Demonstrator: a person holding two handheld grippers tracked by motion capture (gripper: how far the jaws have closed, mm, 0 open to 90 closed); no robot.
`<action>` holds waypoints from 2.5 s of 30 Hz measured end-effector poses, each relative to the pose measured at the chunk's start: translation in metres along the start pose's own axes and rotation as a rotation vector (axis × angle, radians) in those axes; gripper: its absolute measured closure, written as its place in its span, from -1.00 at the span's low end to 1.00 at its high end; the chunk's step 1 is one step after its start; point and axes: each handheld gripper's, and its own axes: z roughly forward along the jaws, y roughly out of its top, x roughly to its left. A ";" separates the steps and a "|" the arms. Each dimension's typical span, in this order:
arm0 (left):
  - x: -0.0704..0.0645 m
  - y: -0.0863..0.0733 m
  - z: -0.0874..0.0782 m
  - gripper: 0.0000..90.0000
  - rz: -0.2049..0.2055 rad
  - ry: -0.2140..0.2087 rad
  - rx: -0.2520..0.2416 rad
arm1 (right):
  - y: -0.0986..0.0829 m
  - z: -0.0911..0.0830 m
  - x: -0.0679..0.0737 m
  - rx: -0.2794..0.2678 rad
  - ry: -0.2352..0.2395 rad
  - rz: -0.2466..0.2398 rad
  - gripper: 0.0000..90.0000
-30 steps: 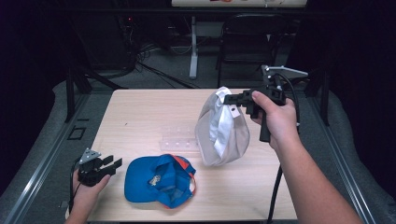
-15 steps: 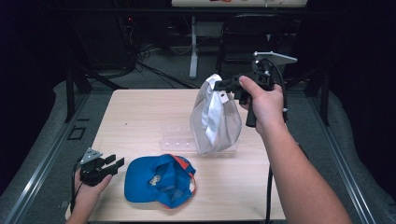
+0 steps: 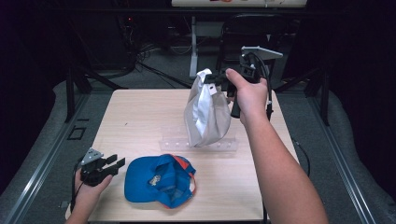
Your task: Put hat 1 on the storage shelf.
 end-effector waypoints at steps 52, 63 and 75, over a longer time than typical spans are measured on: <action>-0.155 0.083 0.055 0.14 0.346 -0.144 -0.070 | -0.009 0.057 -0.007 -0.008 -0.007 0.041 0.80; -0.171 0.089 0.069 0.59 0.366 -0.127 -0.053 | -0.011 0.056 -0.008 -0.005 -0.002 0.038 0.80; -0.140 0.090 0.057 0.82 0.363 -0.201 -0.114 | -0.010 0.047 -0.008 0.016 0.020 0.017 0.82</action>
